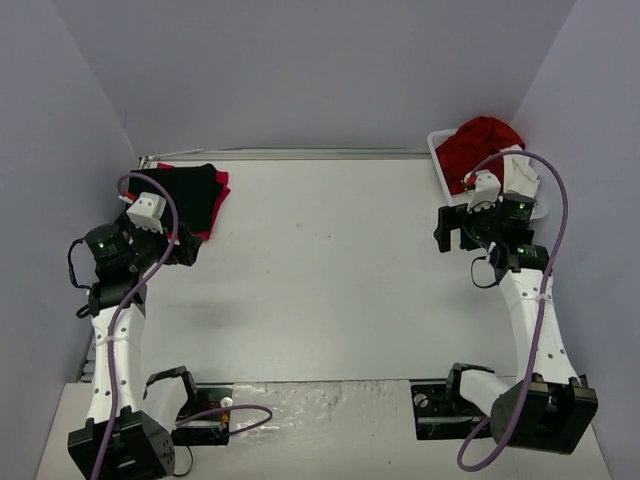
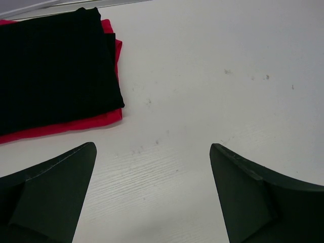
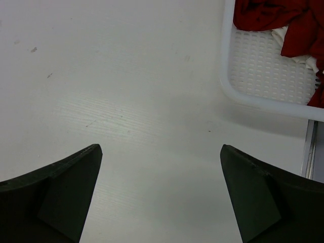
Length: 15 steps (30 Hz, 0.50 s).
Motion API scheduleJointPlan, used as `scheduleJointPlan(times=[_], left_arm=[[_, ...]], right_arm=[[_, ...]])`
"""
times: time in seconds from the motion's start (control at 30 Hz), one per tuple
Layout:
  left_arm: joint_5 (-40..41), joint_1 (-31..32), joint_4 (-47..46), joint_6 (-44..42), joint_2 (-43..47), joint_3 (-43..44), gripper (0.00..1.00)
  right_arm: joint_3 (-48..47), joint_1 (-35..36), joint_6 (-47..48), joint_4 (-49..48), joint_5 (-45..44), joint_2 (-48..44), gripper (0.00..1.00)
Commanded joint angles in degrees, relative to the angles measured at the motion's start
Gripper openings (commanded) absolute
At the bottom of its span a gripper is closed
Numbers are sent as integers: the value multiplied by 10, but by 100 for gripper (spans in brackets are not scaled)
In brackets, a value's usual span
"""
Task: Fold and stack the t-shirts
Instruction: Grab crumpled tshirt from bin with the right arm
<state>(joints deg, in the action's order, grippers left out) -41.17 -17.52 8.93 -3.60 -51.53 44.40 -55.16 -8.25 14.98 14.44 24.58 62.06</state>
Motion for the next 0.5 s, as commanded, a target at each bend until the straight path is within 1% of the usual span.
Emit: scheduleJointPlan(times=[0.0,0.03,0.1,0.13,0.17,0.23,0.27,0.37,0.4,0.47], left_arm=[[-17,-6,-15,12,2,23,94],[-18,-6,-14,12,3,23,94],[-19,-6,-11,9,6,24,94],[-17,-6,-10,9,10,24,94],[-16,-6,-8,9,11,26,94],[-14,-6,-7,6,13,28,94],[-12,-7,-5,5,13,29,94],[-9,-7,-1,-4,16,32,94],[-8,-7,1,-6,16,34,94],[-9,-7,13,-16,15,38,94]], right_arm=[[-14,11,23,-33,-32,13,100],[-34,26,35,-36,-84,22,100],[-64,33,57,-39,-120,60,100],[-102,34,63,-43,-141,74,100],[-121,34,79,-44,-173,105,100],[-156,35,87,-60,-212,135,100],[-179,35,94,-70,-247,162,100],[-194,38,121,-141,-340,209,100],[-196,41,138,-183,-357,222,100],[-207,43,153,-209,-403,266,100]])
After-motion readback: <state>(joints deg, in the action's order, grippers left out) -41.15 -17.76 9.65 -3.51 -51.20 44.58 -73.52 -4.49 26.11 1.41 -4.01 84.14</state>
